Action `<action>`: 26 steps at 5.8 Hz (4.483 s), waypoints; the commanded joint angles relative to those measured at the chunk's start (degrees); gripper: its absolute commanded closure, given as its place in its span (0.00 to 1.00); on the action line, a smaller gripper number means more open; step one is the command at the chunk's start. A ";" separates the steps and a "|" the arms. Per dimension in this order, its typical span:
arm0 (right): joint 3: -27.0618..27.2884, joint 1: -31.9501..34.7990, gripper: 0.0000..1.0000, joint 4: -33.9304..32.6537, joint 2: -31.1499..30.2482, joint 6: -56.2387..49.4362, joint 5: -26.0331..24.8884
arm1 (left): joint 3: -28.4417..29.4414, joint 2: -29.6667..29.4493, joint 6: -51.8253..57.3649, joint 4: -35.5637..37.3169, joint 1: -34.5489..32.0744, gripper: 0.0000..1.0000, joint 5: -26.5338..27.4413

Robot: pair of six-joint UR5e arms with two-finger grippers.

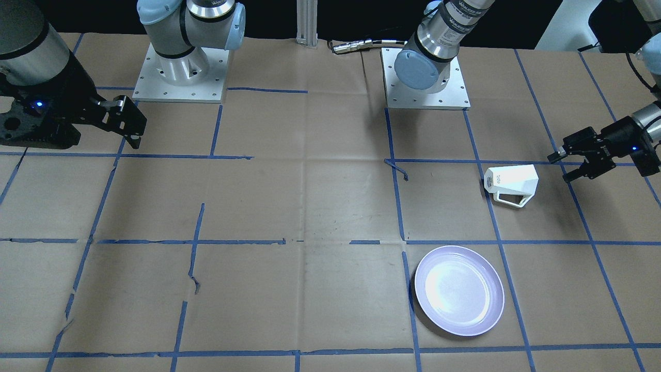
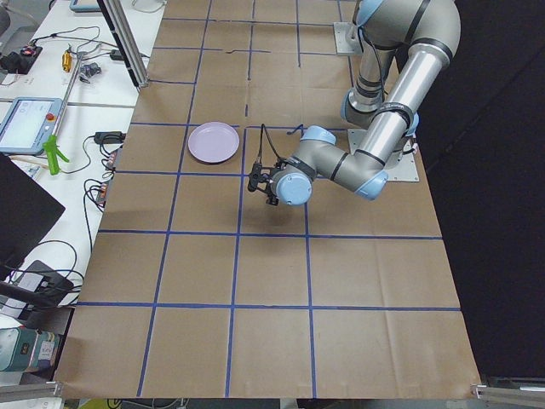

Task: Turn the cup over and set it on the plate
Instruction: 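Lower the left gripper onto the white cup lying on its side, then grasp the white cup with the left gripper and lift it, then carry the cup over the lavender plate with the left gripper, turning it upright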

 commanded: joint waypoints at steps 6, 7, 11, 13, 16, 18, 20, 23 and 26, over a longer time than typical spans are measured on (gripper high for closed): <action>0.00 0.00 0.00 0.00 0.00 0.00 0.00 | 1.38 -9.37 10.04 -12.20 -0.08 0.98 -0.08; 0.00 0.00 0.00 0.00 0.00 0.00 0.00 | 2.00 -7.80 9.26 -12.03 -0.43 1.00 -0.16; 0.00 0.00 0.00 0.00 0.00 0.00 0.00 | 9.03 8.17 -7.49 -10.64 -13.91 1.00 0.80; 0.00 0.00 0.00 0.00 0.00 0.00 0.00 | 9.03 11.90 -15.40 3.55 -28.65 1.00 11.13; 0.00 0.00 0.00 0.00 0.00 0.00 0.00 | 8.77 8.06 -30.45 22.02 -46.78 1.00 20.05; 0.00 0.00 0.00 0.00 0.00 0.00 0.00 | 7.89 2.10 -30.74 28.38 -52.25 0.99 28.00; 0.00 0.00 0.00 0.00 0.00 0.00 0.00 | 9.03 -3.18 -28.20 31.03 -53.25 0.97 29.37; 0.00 0.00 0.00 0.00 0.00 0.00 0.00 | 8.77 -7.77 -24.94 36.47 -53.34 0.93 29.63; 0.00 0.00 0.00 0.00 0.00 0.00 0.00 | 8.86 -7.70 -25.02 35.88 -53.60 0.09 29.19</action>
